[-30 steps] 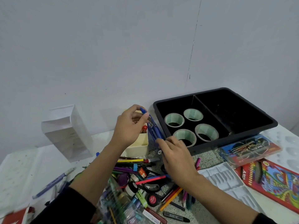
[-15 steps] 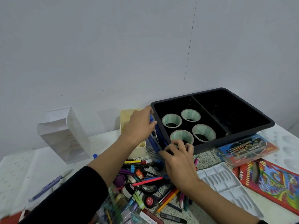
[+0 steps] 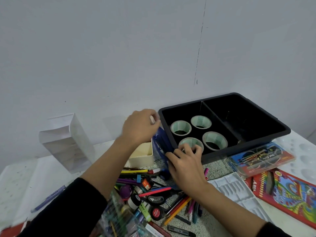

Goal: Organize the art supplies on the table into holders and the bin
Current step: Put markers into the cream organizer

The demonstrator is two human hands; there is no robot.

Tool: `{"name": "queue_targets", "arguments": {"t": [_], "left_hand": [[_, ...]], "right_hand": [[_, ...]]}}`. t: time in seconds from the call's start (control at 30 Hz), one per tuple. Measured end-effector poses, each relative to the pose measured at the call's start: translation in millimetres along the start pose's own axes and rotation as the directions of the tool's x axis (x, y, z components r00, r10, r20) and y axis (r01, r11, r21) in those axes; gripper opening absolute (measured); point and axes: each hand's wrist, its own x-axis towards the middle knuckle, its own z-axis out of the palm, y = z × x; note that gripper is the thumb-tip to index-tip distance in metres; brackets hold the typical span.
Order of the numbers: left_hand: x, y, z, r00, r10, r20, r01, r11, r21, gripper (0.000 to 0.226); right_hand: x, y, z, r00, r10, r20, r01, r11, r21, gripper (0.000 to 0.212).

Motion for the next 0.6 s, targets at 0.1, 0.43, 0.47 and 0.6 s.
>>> {"name": "queue_targets", "arguments": {"t": [0.1, 0.43, 0.47, 0.6], "left_hand": [[-17, -18, -18, 0.992, -0.073, -0.101, 0.061, 0.991, -0.122, 0.010], [-95, -82, -25, 0.981, -0.157, -0.112, 0.129, 0.967, -0.218, 0.015], [-102, -87, -25, 0.983, -0.158, -0.090, 0.136, 0.968, -0.211, 0.014], [-128, -102, -16, 0.994, -0.106, 0.014, 0.107, 0.983, -0.150, 0.012]], "right_hand": [[13, 0, 2, 1.000, -0.028, -0.005, 0.028, 0.999, -0.027, 0.019], [34, 2, -2, 0.995, 0.023, 0.098, -0.023, 1.000, -0.002, 0.007], [34, 4, -2, 0.995, 0.027, 0.095, -0.027, 1.000, 0.002, 0.005], [30, 7, -6, 0.996, -0.049, 0.074, 0.049, 0.999, 0.002, 0.015]]}}
